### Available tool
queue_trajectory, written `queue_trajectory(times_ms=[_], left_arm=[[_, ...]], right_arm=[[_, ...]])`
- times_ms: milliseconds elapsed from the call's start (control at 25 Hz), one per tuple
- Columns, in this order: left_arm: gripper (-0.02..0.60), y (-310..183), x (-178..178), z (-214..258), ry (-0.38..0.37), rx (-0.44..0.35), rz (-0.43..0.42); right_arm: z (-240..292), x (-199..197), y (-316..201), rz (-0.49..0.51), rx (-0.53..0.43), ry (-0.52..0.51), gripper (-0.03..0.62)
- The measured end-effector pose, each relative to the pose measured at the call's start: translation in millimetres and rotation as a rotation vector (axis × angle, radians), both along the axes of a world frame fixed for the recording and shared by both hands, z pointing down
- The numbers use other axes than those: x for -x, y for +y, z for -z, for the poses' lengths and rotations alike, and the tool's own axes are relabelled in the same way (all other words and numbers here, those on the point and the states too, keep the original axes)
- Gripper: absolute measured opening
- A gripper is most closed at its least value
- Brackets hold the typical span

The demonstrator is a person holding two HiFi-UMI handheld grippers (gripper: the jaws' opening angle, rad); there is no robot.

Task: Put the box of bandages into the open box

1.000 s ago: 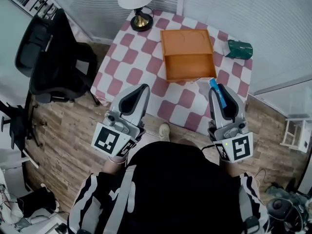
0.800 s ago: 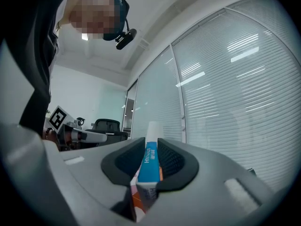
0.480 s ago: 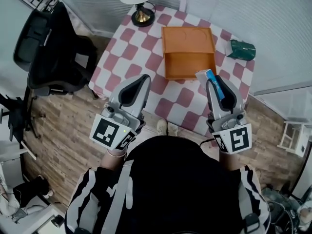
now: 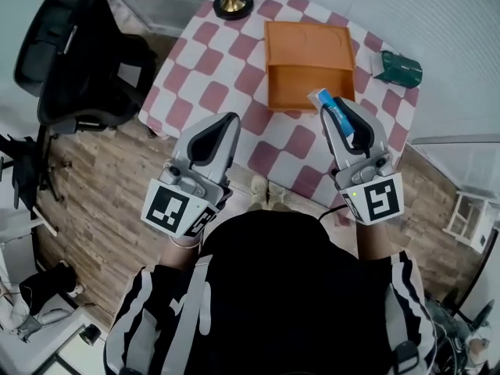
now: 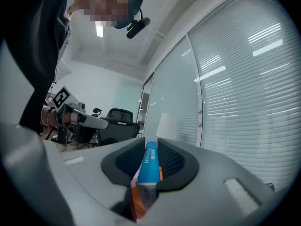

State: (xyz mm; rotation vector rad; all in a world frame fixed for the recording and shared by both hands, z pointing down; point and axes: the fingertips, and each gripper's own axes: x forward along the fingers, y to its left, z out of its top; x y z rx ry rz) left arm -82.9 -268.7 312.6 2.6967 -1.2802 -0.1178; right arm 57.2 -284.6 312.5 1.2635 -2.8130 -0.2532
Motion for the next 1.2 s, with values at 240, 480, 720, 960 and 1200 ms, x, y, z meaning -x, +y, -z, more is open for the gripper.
queue_trajectory(times_ms=[240,480,720,960,1200], left_arm=[[-0.005,2,5,-4,-0.019,0.012,0.014],[-0.005,4,11,-8,-0.031,0.027,0.025],[-0.005,4,13,-18,-0.038,0.047,0.037],[-0.005,9,15,-27,-0.039,0.069,0.046],[-0.005,10,22,-35,-0.041,0.086,0.063]], right_arm=[[-17,12,-18,0.040,-0.006,0.069,0.080],[-29,35,-23,0.115,-0.004,0.088,0.080],[-51,51,-26,0.185,0.011,0.118,0.081],[-83,68,-21,0.308,0.005,0.270,0.081],[-108,76,-20,0.372,0.003,0.376,0.083]])
